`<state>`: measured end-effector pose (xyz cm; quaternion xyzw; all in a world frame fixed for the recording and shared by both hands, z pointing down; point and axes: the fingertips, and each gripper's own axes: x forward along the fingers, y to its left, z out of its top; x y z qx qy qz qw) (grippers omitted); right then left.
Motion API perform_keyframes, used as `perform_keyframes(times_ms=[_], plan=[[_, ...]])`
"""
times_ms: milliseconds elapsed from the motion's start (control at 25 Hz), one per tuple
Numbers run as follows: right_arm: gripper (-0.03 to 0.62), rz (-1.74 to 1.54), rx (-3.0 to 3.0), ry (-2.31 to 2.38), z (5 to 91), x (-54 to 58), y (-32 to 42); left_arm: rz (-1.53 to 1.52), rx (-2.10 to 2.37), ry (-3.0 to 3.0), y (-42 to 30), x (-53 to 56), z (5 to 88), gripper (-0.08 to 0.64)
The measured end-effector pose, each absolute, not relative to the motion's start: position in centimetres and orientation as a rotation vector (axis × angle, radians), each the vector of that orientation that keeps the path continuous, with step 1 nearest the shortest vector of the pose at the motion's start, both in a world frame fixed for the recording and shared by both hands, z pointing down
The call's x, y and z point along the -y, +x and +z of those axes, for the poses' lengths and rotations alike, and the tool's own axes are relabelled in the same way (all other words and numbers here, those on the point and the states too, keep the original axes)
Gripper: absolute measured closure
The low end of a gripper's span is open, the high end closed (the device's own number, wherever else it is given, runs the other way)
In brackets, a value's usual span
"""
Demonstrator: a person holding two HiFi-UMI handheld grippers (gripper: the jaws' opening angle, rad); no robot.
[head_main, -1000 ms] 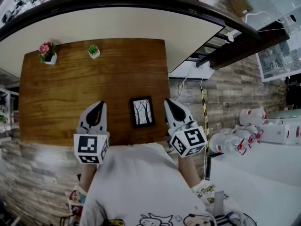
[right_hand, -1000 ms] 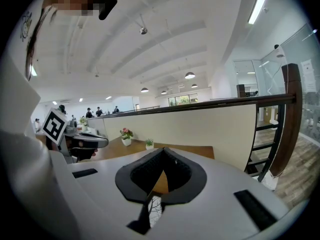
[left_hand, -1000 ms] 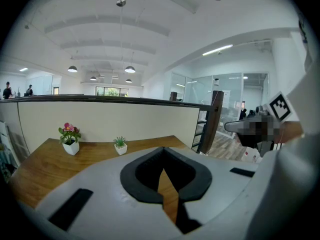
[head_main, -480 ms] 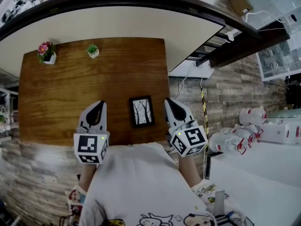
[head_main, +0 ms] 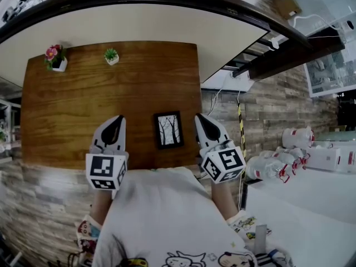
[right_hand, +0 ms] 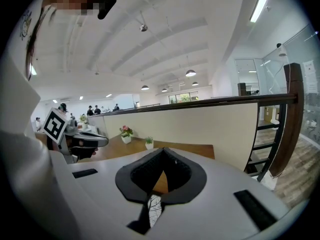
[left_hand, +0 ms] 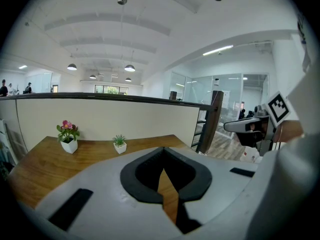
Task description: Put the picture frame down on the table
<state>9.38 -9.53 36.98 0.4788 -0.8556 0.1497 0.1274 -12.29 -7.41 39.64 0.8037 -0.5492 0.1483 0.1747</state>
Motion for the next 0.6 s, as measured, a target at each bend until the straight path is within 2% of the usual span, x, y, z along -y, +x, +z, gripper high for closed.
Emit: perform_keyframes(times_ms=[600], plan=[[0.594,0.465,2.466,1.389,38.2,9.4,9.5,0.431,1.545,2.298,-12.6,8.1,40.0,0.558]])
